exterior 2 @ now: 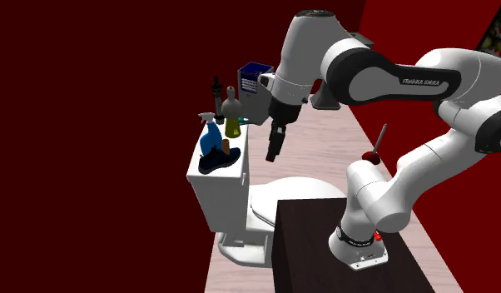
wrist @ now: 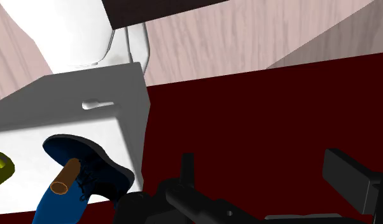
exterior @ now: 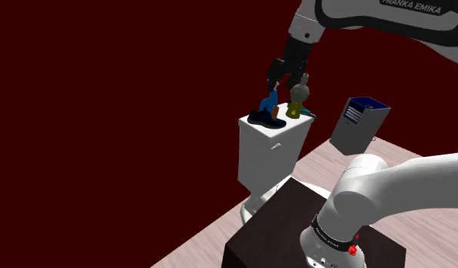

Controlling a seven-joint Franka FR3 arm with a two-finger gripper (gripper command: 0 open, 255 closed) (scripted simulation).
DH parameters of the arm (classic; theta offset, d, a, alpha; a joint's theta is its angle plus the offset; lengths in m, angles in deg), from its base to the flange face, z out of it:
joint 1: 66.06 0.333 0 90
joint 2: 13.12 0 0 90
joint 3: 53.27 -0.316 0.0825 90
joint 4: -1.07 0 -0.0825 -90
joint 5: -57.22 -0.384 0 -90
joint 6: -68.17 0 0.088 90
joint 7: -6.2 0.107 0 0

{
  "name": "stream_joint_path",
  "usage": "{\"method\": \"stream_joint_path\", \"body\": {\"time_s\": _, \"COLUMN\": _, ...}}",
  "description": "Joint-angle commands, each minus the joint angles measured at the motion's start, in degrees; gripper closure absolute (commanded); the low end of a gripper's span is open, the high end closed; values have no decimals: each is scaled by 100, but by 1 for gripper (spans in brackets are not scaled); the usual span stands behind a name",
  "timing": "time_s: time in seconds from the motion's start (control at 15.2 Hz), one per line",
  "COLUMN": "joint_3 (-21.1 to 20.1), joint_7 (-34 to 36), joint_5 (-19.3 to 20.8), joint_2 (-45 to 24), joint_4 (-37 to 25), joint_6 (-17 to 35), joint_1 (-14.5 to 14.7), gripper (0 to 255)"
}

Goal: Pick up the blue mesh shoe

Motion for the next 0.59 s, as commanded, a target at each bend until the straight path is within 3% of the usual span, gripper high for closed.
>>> {"method": "stream_joint_path", "body": {"time_s": 0.0, "joint_3": 0, "joint_7": 0, "joint_5": 0, "joint_2": 0, "joint_4": 0, "joint_6": 0, "joint_1": 0, "gripper": 0}}
{"method": "stream_joint_path", "body": {"time_s": 0.53, "joint_3": 750, "joint_7": -499, "joint_5": 196, "joint_2": -1239, "joint_4": -286, "joint_6": 743, "joint_1": -189, "gripper": 0}}
